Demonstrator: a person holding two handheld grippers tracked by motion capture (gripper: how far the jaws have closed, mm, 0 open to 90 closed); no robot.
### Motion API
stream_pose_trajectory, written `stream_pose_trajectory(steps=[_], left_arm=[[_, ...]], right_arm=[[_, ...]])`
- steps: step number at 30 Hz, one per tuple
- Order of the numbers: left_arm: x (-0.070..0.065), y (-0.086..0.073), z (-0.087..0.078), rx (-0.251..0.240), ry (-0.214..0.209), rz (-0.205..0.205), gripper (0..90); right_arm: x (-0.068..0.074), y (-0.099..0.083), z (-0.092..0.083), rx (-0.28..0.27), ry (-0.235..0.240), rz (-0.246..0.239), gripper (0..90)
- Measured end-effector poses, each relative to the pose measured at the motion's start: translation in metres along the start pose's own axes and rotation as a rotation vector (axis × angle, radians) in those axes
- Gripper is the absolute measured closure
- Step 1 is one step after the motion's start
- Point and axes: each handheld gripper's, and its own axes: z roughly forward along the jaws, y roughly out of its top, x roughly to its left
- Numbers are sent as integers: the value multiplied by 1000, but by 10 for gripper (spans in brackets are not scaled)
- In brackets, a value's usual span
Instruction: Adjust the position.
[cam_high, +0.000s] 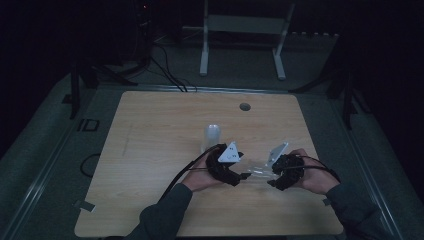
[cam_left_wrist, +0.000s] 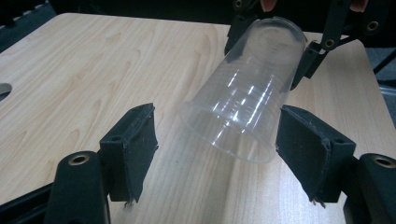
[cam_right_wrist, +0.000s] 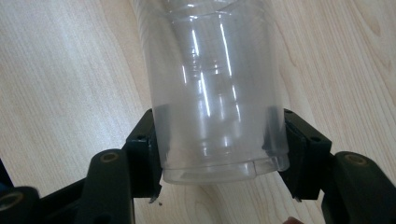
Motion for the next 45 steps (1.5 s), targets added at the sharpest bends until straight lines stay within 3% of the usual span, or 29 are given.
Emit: stream_pose_trajectory(steps=[13,33,45], left_arm=[[2,-1,-1,-12,14,-25,292],[7,-2,-4,-19,32,-59,298],[7,-3,-4,-28,29,-69,295]], right_arm=[[-3,-10,-1,-64,-24,76,410],[-1,-14,-3,-138,-54,118,412],[-4,-20,-4,-179,-85,179,413]])
